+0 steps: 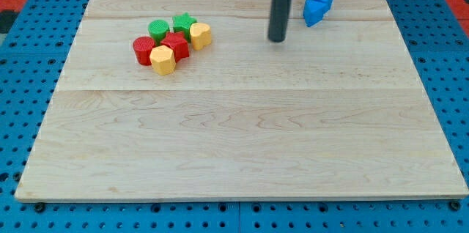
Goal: Move yellow heart right to the green star
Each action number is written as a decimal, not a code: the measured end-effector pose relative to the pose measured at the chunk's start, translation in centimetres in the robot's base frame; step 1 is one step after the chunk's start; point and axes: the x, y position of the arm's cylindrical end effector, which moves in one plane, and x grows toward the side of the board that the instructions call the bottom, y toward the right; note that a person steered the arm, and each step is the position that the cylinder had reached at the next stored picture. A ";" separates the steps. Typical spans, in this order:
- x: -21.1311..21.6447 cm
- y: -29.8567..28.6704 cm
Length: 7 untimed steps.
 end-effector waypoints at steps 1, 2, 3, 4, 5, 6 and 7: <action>4.3 -5.0; 5.2 -7.9; 5.2 -8.9; 5.2 -9.2; 5.2 -9.2; 5.2 -9.2; 3.1 -12.3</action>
